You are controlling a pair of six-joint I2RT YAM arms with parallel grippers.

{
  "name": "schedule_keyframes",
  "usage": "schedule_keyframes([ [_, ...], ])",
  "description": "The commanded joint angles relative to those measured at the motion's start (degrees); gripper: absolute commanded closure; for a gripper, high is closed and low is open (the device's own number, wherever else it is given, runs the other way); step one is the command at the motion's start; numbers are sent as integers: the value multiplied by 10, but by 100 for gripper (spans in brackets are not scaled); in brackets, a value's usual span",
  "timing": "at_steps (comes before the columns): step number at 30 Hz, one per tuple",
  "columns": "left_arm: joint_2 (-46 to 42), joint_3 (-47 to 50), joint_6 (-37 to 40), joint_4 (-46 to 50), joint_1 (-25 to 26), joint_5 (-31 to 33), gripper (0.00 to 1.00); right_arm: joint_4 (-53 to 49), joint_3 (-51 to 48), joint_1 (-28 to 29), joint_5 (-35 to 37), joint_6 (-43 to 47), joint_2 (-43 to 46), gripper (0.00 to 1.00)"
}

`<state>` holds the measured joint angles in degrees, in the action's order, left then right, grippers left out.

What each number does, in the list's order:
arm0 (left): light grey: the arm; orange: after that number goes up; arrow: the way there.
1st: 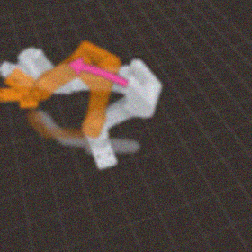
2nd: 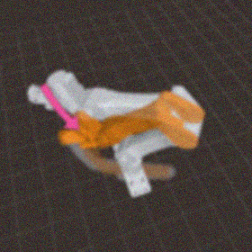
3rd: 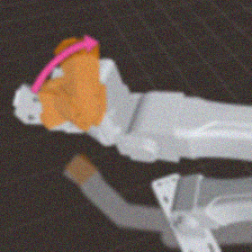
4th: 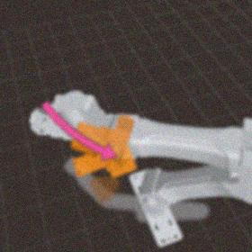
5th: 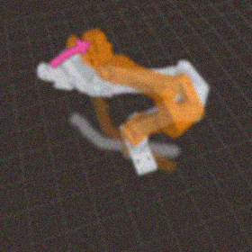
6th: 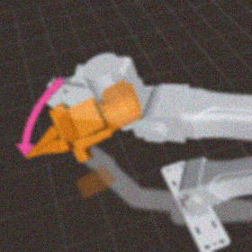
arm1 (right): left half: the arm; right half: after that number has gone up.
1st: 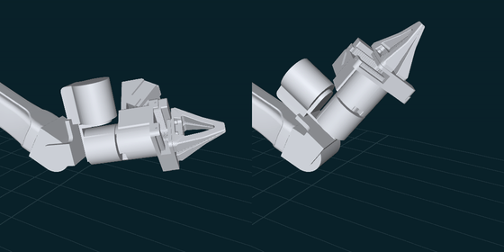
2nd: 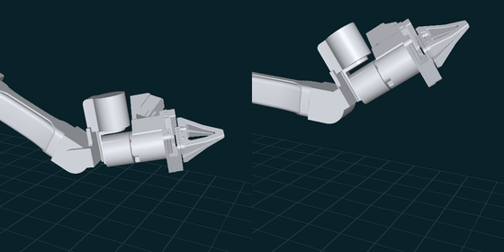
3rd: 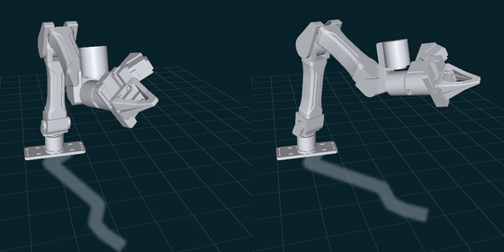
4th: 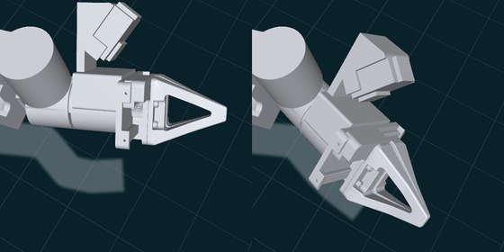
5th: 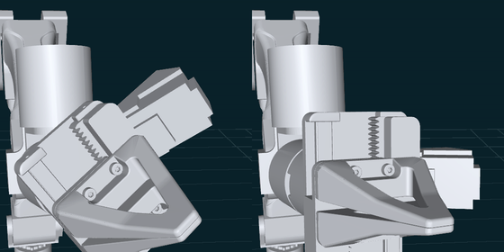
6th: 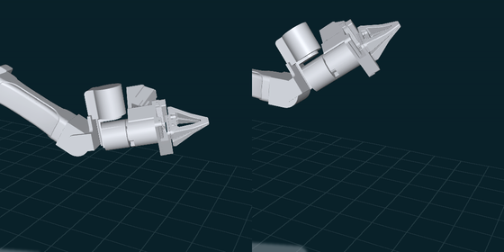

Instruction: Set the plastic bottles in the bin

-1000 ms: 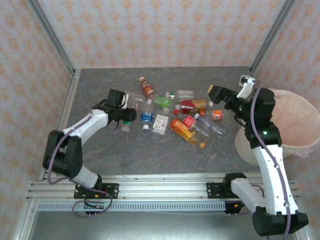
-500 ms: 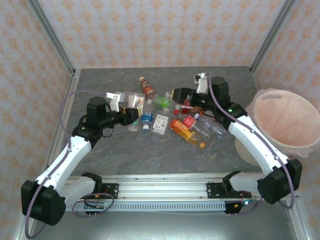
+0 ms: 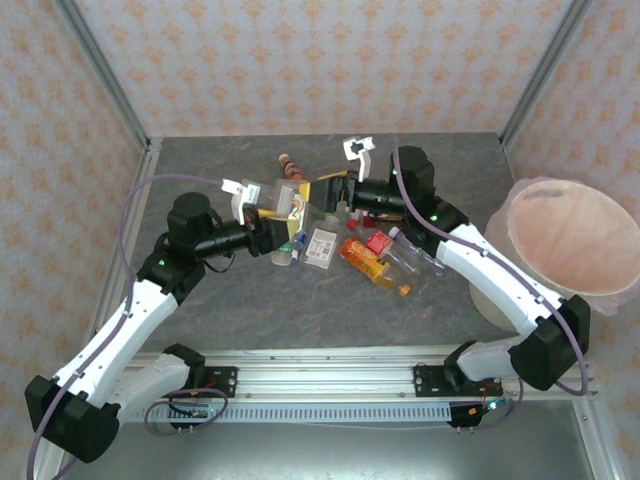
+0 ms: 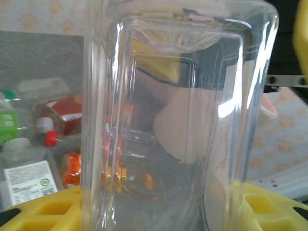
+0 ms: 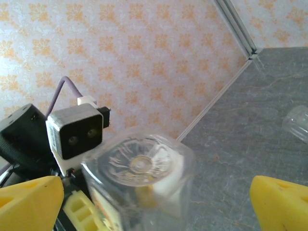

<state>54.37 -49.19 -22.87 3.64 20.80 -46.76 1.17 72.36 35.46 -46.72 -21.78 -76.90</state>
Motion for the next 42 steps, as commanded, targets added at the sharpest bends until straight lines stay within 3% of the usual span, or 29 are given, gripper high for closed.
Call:
schedule_keyframes([
  [1, -12, -26, 21, 32, 24, 145, 64, -54, 40, 21, 50, 30, -21, 1],
  [3, -22, -30, 61, 57, 55, 246, 64, -55, 40, 35, 67, 29, -29, 1],
  [5, -27, -32, 91, 64, 72, 279, 65, -44, 38, 43, 86, 15, -34, 1],
  [10, -11, -47, 111, 78, 76, 250, 64, -10, 44, 50, 104, -58, -64, 1],
  [17, 0, -52, 117, 90, 81, 280, 63, 15, 55, 56, 94, -90, -89, 2],
  [29, 20, -65, 121, 123, 91, 305, 61, -43, 89, 66, 95, -50, -114, 28],
  [37, 48, -85, 122, 155, 91, 311, 60, -89, 111, 73, 86, -18, -128, 33],
  [42, 59, -89, 121, 153, 92, 302, 59, -104, 114, 75, 98, -5, -127, 42],
])
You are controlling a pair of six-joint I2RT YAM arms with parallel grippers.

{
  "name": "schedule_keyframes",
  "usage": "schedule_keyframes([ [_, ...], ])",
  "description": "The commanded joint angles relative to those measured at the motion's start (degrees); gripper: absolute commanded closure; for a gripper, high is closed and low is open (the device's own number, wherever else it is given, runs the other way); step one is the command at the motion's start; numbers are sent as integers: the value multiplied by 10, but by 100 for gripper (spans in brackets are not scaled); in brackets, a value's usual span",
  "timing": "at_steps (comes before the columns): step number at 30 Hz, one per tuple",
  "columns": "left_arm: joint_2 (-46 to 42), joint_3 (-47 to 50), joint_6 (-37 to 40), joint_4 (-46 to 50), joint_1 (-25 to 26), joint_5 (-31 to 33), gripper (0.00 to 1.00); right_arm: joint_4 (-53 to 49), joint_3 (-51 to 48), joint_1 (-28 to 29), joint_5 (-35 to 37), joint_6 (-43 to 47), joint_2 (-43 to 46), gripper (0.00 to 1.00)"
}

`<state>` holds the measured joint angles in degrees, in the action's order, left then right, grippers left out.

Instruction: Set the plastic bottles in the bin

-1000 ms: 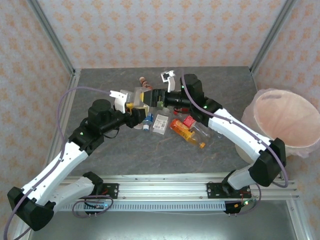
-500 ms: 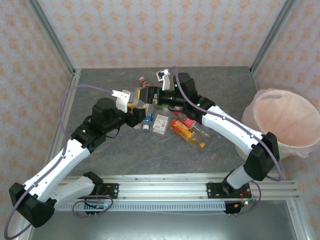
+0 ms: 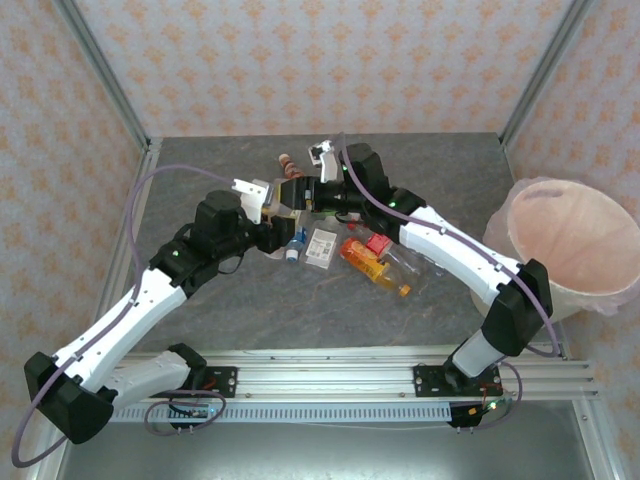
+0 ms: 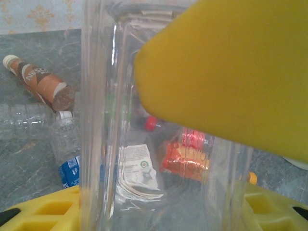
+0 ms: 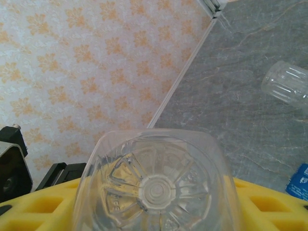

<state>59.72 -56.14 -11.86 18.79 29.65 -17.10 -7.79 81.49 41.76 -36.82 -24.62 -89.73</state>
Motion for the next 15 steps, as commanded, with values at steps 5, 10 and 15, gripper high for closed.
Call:
schedule_keyframes([
  [5, 10, -20, 5, 2, 2, -8, 50, -36, 22, 12, 64, 30, 13, 56],
  [10, 5, -17, -7, 2, 3, 1, 33, -77, 33, 10, 112, 55, 21, 60],
  [15, -25, 4, -22, -44, 1, -49, 12, -117, 39, -14, 183, 50, 37, 64],
])
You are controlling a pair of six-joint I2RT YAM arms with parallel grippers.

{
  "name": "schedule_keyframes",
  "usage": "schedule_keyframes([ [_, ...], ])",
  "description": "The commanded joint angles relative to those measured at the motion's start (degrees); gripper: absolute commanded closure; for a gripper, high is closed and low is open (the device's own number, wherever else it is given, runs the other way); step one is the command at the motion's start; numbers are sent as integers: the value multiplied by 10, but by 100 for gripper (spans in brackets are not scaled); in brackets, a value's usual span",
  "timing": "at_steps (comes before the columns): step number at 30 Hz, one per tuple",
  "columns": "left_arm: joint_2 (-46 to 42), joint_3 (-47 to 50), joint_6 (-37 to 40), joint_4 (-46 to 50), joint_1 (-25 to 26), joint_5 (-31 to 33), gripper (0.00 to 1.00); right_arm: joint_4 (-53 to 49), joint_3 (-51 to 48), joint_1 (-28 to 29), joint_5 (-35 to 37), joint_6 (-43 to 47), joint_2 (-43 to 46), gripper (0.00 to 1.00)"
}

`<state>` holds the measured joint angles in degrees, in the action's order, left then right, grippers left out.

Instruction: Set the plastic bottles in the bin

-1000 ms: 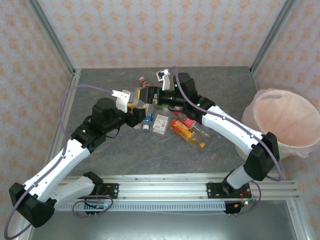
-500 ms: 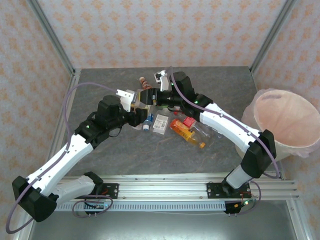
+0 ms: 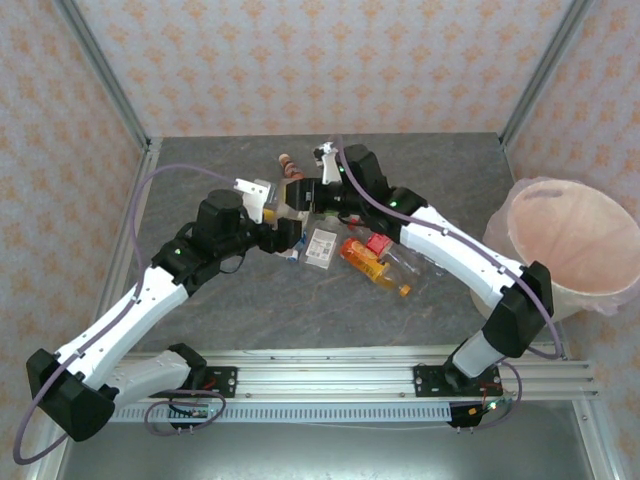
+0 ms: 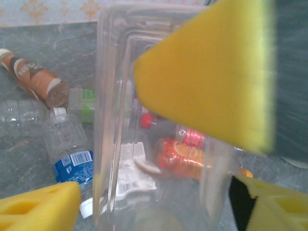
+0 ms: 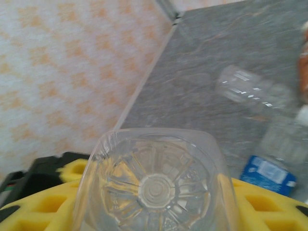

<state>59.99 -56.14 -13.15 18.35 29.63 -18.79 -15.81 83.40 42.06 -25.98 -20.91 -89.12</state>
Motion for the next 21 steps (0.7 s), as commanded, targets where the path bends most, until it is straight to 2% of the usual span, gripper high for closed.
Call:
schedule_keyframes([
  [1, -37, 13, -14, -59, 1, -44, 10, -40, 18, -28, 82, 11, 38, 64],
  [4, -64, 41, -31, -97, 1, -17, 4, -52, 13, -56, 110, 25, 65, 66],
  [9, -100, 87, -71, -111, 0, 141, 0, -104, 23, -90, 195, 75, 109, 68],
  [14, -120, 113, -85, -110, -1, 228, 0, -144, 41, -105, 319, 146, 155, 69],
  [21, -93, 117, -100, -100, -3, 261, 0, -191, 96, -109, 496, 262, 210, 69],
])
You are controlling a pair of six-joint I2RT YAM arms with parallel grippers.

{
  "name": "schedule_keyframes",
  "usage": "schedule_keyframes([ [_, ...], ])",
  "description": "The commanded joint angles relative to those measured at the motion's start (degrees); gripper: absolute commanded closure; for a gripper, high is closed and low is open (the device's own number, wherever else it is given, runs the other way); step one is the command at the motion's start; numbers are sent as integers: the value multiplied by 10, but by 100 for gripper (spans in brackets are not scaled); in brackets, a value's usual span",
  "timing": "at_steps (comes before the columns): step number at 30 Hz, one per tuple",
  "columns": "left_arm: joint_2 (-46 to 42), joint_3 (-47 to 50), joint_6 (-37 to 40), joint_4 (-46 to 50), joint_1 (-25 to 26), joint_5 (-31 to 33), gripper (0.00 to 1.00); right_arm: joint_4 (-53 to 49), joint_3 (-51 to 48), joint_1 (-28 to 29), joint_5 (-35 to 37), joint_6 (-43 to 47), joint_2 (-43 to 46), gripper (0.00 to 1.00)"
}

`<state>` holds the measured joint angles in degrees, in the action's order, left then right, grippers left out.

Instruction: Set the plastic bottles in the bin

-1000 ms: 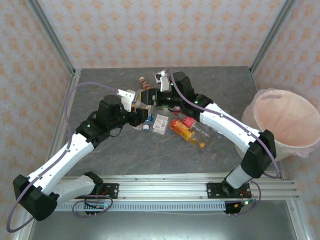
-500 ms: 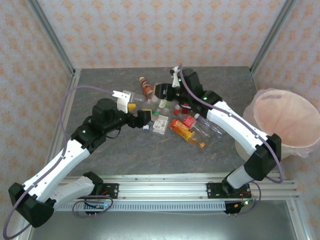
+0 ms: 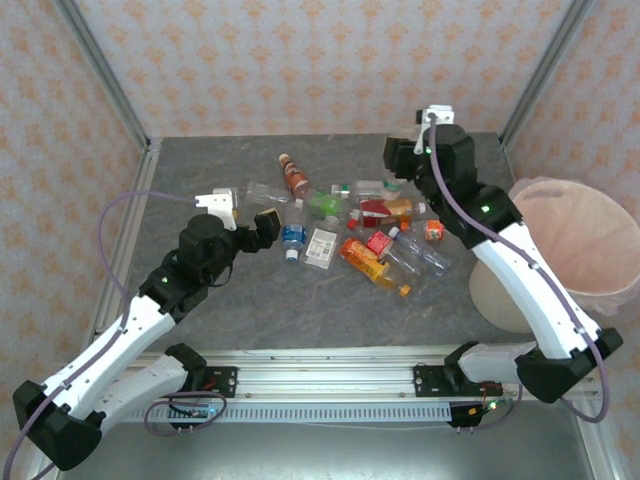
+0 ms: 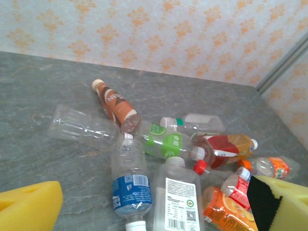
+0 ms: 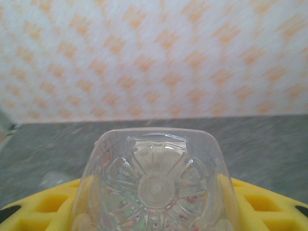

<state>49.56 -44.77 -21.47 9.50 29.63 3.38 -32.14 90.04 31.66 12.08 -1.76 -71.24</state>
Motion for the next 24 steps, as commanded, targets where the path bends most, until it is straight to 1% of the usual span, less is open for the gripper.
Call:
schedule_keyframes([
  [1, 20, 2, -20, -13, -4, 38, 0, -29, 34, -5, 141, 79, 40, 69],
  [6, 63, -8, -33, -27, -3, 24, 0, -56, 56, -16, 242, 111, 88, 69],
  [8, 79, -14, -38, -35, -3, 19, 0, -68, 63, -20, 301, 132, 102, 69],
  [9, 85, -16, -41, -37, -4, 18, 0, -75, 66, -28, 322, 142, 106, 70],
  [14, 118, -33, -58, -37, -4, 9, 0, -154, 111, -93, 376, 158, 121, 73],
  [16, 126, -35, -67, -34, -4, 9, 0, -186, 131, -118, 379, 157, 123, 73],
  [19, 134, -35, -80, -28, -4, 12, 0, -251, 158, -153, 374, 132, 116, 75],
  [21, 140, -35, -88, -23, -3, 16, 0, -289, 159, -177, 366, 113, 108, 75],
  [23, 147, -37, -88, -16, -4, 21, 0, -316, 147, -212, 341, 98, 100, 75],
  [24, 149, -39, -106, -11, -4, 22, 0, -324, 139, -232, 329, 93, 97, 75],
])
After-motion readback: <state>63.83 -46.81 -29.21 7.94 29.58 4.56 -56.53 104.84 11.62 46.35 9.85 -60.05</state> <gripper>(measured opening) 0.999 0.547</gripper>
